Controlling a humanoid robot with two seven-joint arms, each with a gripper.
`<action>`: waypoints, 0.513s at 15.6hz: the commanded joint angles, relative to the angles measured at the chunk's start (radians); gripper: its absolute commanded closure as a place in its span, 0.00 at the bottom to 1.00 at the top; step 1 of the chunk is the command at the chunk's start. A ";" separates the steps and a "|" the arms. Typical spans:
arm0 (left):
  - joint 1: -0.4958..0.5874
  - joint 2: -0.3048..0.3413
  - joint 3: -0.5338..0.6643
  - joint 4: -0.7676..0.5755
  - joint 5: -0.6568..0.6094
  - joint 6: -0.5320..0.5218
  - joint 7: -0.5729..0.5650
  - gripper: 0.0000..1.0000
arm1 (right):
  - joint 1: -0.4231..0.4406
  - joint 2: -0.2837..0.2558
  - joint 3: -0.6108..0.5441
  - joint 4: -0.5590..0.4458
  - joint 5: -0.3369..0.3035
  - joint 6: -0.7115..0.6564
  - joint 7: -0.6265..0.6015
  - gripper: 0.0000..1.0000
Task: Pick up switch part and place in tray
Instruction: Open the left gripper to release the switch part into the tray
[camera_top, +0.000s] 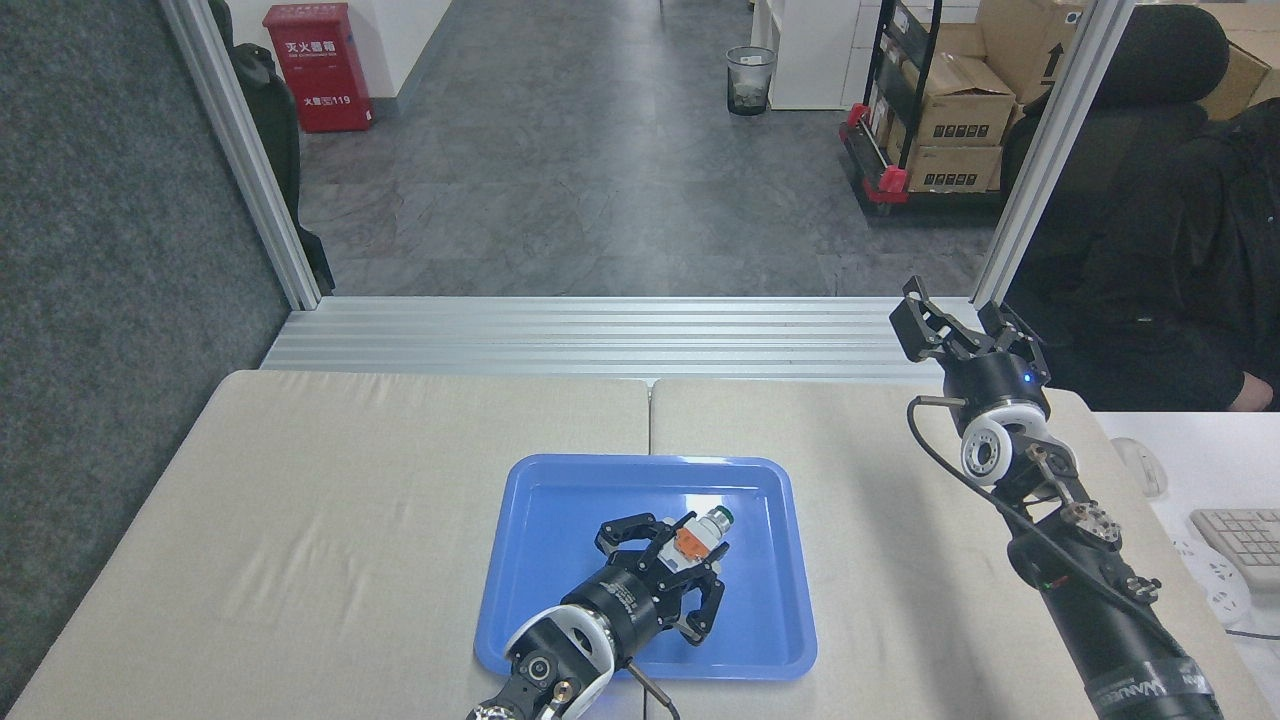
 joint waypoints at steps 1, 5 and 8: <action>-0.001 -0.044 -0.036 0.064 0.002 0.014 -0.004 0.20 | 0.000 0.001 0.000 0.000 0.000 0.000 -0.001 0.01; -0.011 -0.012 0.063 0.046 0.040 0.014 -0.009 0.16 | 0.000 -0.001 0.000 0.000 0.000 0.000 -0.001 0.01; -0.069 0.048 0.247 -0.055 0.127 0.024 -0.003 0.16 | 0.000 -0.001 0.000 0.000 0.000 0.000 -0.001 0.01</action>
